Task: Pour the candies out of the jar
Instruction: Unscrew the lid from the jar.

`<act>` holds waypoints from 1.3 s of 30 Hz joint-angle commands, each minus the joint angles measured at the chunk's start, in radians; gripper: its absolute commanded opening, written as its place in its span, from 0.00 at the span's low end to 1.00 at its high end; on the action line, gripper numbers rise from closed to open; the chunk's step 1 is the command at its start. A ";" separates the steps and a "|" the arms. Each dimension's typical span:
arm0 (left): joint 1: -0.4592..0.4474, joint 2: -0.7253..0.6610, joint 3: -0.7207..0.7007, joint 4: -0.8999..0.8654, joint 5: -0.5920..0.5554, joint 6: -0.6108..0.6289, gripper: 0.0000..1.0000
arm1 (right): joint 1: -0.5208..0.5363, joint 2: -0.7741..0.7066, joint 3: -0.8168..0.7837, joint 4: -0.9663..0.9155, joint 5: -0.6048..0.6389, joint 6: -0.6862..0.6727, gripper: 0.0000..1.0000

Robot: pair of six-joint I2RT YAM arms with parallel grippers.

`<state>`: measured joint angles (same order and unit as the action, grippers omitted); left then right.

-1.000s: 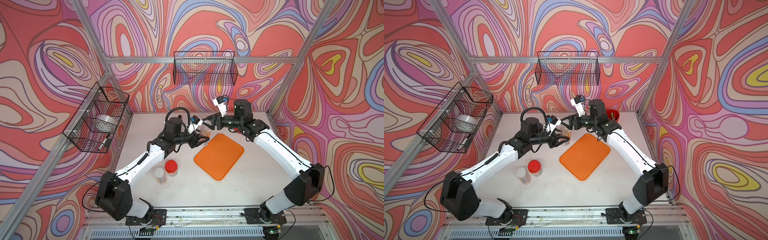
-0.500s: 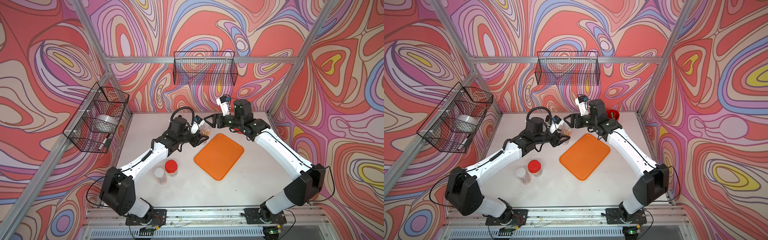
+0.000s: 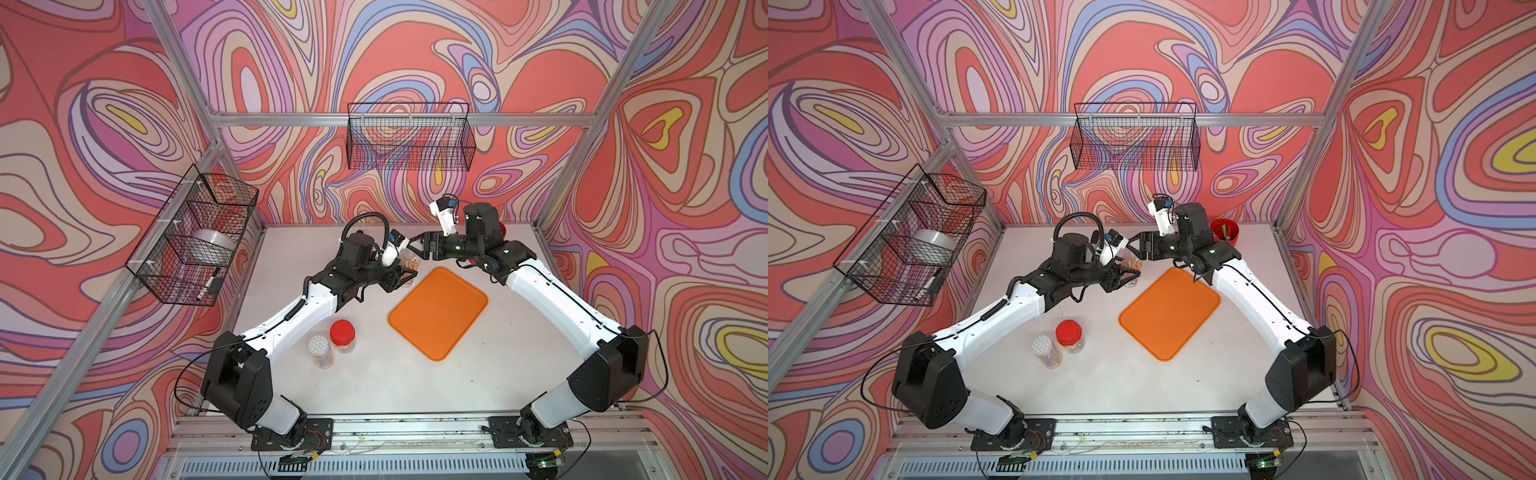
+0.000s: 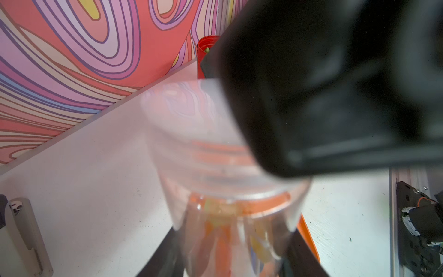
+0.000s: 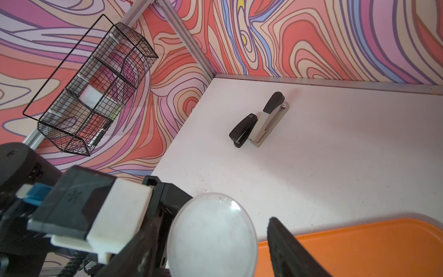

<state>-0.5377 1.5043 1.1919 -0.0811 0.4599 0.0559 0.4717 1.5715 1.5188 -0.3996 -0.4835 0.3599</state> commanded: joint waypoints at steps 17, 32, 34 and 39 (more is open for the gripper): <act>-0.009 0.027 0.045 -0.006 0.040 -0.002 0.00 | 0.036 0.004 0.000 0.019 0.037 -0.031 0.60; -0.010 0.038 0.042 -0.040 0.033 0.025 0.00 | 0.025 0.027 0.091 -0.079 -0.048 -0.032 0.45; -0.010 0.033 0.034 -0.034 0.029 0.030 0.00 | 0.008 0.040 0.099 -0.079 -0.102 0.001 0.44; -0.011 0.025 0.018 -0.020 0.028 0.040 0.00 | -0.013 0.041 0.096 -0.061 -0.163 0.039 0.41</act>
<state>-0.5434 1.5349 1.2156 -0.0975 0.4889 0.0608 0.4583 1.6127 1.5742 -0.4953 -0.5224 0.3439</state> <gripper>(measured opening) 0.473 0.558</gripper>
